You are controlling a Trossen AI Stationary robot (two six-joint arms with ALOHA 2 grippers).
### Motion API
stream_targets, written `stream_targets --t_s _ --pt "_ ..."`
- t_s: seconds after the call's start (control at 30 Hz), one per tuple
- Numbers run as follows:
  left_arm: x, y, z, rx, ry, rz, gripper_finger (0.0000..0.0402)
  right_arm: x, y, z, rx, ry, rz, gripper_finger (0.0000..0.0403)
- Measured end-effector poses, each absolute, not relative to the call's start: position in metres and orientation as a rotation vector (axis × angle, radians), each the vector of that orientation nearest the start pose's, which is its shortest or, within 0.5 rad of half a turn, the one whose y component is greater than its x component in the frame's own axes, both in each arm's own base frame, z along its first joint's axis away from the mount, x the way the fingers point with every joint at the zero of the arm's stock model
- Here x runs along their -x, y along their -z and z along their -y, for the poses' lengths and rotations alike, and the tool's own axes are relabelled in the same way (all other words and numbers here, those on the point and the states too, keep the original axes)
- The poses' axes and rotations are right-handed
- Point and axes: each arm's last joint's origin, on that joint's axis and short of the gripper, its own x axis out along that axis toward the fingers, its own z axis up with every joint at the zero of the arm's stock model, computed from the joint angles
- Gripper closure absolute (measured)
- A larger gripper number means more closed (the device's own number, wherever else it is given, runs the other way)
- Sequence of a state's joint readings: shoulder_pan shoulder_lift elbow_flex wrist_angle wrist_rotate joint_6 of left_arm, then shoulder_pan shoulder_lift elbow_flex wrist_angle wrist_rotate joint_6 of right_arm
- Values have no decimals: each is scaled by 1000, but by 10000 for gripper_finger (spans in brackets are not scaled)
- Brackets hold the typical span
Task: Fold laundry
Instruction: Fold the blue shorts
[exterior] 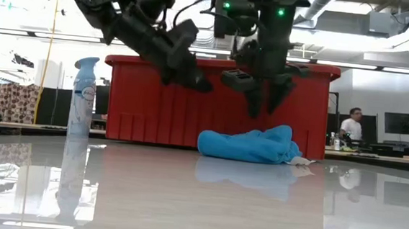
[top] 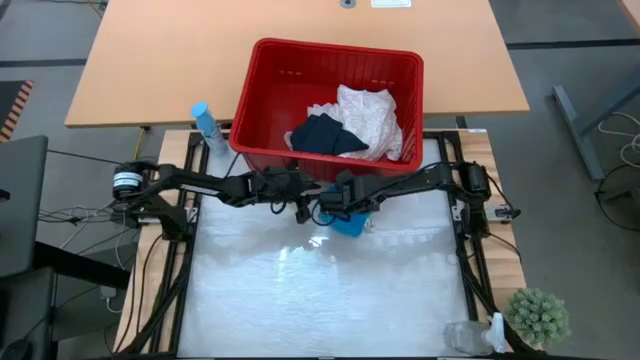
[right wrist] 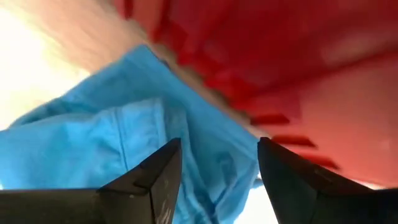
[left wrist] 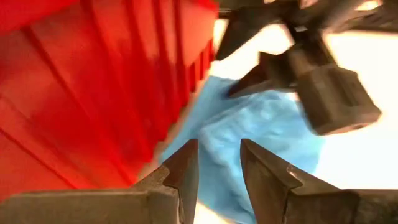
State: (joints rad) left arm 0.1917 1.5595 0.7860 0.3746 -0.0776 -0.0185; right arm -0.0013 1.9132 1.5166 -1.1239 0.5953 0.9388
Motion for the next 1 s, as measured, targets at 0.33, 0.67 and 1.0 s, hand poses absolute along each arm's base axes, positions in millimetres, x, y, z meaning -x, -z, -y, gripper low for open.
stream_targets --t_s 0.33,0.67,1.0 --pt "-300 -242 -59 279 108 -267 294 -343 -245 -48 -337 851 -851 204" --pt "-280 -277 -55 356 204 -161 294 -323 -192 -42 -474 929 -781 289" --pt "-273 -285 -54 378 179 -150 294 -324 -175 -4 -458 952 -777 387"
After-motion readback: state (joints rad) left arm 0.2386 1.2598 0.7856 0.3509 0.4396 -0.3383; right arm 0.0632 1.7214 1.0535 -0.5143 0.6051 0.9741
